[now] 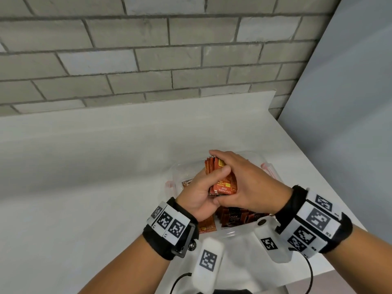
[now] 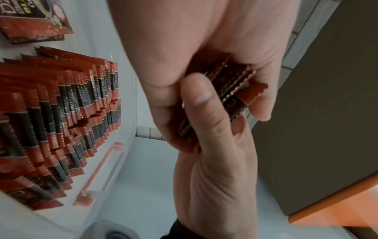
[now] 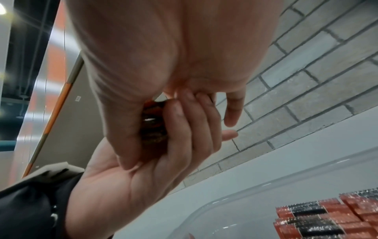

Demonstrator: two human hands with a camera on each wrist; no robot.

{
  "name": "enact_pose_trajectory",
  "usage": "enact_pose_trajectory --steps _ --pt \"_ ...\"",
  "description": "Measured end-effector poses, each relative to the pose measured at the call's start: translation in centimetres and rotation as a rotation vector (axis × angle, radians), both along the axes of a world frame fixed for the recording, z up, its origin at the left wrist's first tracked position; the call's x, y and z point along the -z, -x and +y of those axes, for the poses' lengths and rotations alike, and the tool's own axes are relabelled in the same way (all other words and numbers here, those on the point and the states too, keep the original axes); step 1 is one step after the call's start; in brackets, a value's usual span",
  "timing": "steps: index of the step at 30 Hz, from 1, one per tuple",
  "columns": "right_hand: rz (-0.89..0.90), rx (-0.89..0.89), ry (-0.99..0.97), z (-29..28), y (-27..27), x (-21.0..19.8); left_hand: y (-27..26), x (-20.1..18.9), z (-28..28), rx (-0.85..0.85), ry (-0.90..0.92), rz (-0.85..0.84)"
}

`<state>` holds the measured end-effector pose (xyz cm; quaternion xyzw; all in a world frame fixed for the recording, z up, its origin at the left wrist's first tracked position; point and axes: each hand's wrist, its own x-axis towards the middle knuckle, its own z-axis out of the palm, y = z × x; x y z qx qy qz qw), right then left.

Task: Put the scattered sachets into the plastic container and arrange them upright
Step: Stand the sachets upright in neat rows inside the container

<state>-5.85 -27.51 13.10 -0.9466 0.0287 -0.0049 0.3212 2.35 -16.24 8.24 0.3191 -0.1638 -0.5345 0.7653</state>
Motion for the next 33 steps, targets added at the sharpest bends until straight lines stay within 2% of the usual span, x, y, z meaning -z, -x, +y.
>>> enact_pose_trajectory --steps 8,10,13,15,18,27,33 --pt "-0.022 -0.047 0.137 0.4 0.1 1.2 -0.4 0.2 0.0 0.016 -0.033 0.033" --pt "0.028 -0.052 0.136 0.4 0.1 1.1 -0.7 0.3 0.0 0.018 -0.081 0.001" --pt "0.098 -0.010 -0.038 -0.1 0.2 0.8 -1.2 0.5 0.2 0.021 -0.114 -0.027" --pt "-0.010 0.051 -0.170 -0.7 0.5 0.6 -1.4 0.6 0.5 0.011 -0.084 -0.022" --pt "-0.103 0.147 -0.207 -1.8 0.8 0.4 -1.7 0.9 0.8 0.027 -0.012 -0.001" --pt "-0.047 0.323 -0.436 -2.2 0.7 1.2 -1.7 1.8 0.5 0.003 -0.066 -0.125" --pt "-0.048 0.431 -0.728 -2.0 0.3 1.1 -1.8 1.7 0.6 -0.014 -0.091 -0.185"
